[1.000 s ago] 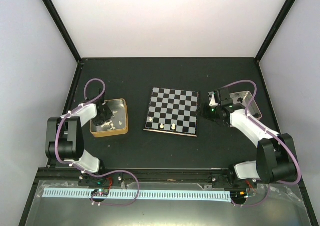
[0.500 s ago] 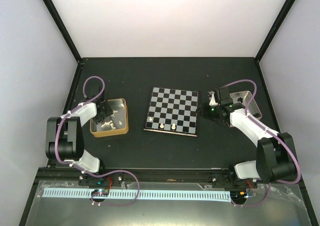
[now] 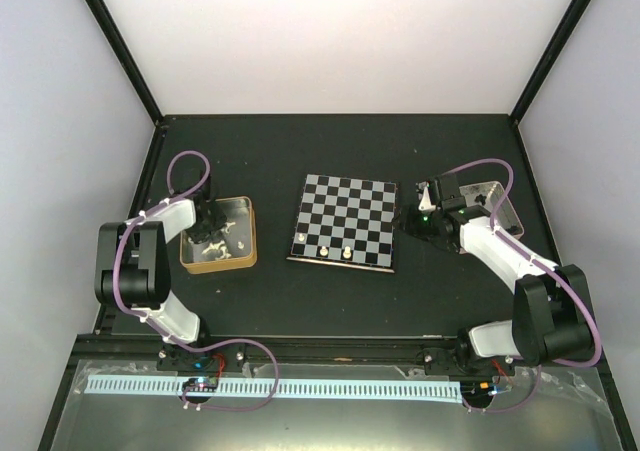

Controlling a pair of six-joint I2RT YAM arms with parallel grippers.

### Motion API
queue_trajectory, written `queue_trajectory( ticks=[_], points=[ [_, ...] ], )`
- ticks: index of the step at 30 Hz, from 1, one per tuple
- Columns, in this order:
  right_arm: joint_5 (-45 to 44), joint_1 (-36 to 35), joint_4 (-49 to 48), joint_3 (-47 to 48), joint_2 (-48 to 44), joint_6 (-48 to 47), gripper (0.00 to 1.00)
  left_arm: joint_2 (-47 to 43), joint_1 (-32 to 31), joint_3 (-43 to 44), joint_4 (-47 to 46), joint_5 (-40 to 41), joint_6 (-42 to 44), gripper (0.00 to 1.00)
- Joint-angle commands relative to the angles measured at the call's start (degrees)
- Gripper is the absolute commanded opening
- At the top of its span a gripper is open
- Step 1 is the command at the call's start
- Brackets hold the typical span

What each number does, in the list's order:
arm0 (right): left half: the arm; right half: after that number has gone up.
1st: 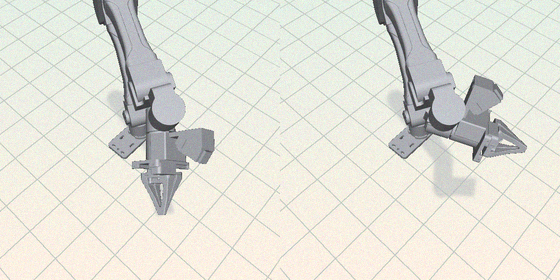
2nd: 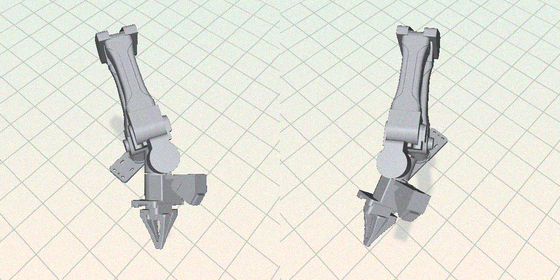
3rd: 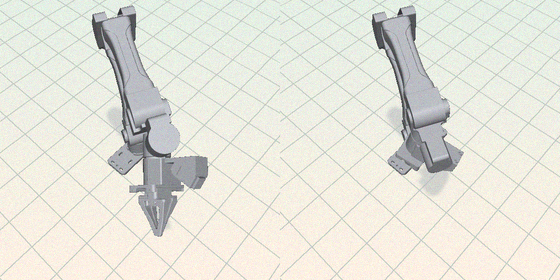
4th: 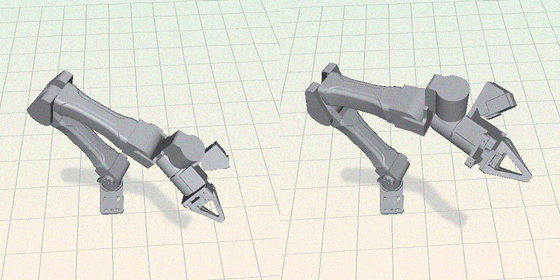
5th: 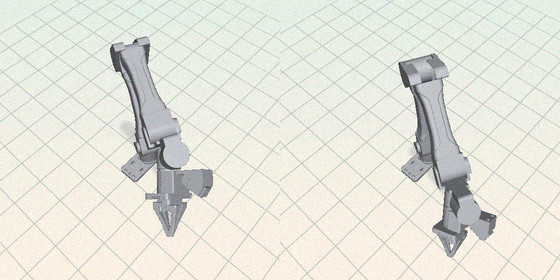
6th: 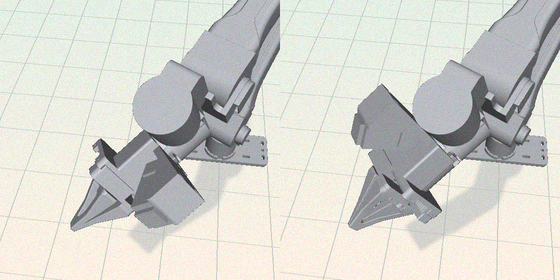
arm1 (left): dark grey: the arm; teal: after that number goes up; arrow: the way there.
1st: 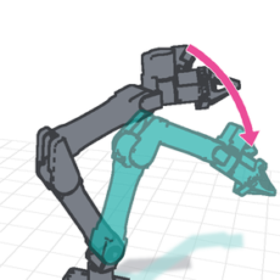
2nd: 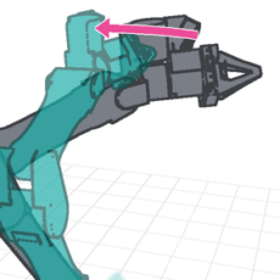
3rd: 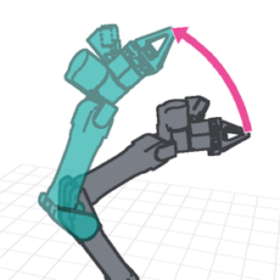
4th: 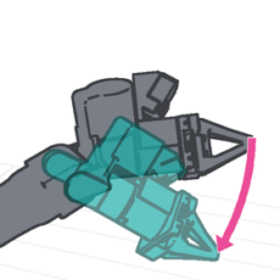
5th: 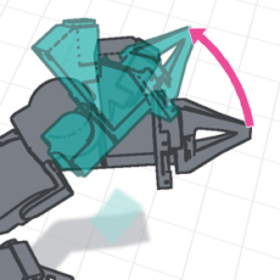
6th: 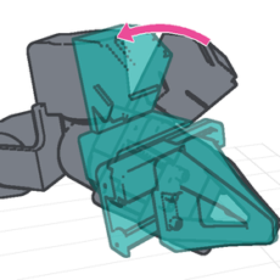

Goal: Set up the chess pieces on the board
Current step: Pick up the chess piece from the storage box, then place the chess piece on the chessboard.

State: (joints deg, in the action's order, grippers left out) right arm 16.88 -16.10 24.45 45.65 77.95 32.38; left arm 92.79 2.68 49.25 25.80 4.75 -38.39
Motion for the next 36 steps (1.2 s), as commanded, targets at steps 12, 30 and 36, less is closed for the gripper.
queue_trajectory(
  ticks=[12,30,36],
  points=[
    [2.69,-2.56,-0.79,1.95,-2.34,-0.68,0.48,-8.02,-3.14,0.55,3.09,-6.02,5.69,0.01],
    [37.45,-14.08,-30.64,10.8,3.81,21.32,0.67,-23.69,-27.58,3.97,-22.97,-64.67,25.2,0.04],
    [39.58,-14.8,-31.59,10.84,1.81,23.88,0.58,-22.51,-28.67,4.68,-23.75,-69.66,27.45,0.02]
  ],
)
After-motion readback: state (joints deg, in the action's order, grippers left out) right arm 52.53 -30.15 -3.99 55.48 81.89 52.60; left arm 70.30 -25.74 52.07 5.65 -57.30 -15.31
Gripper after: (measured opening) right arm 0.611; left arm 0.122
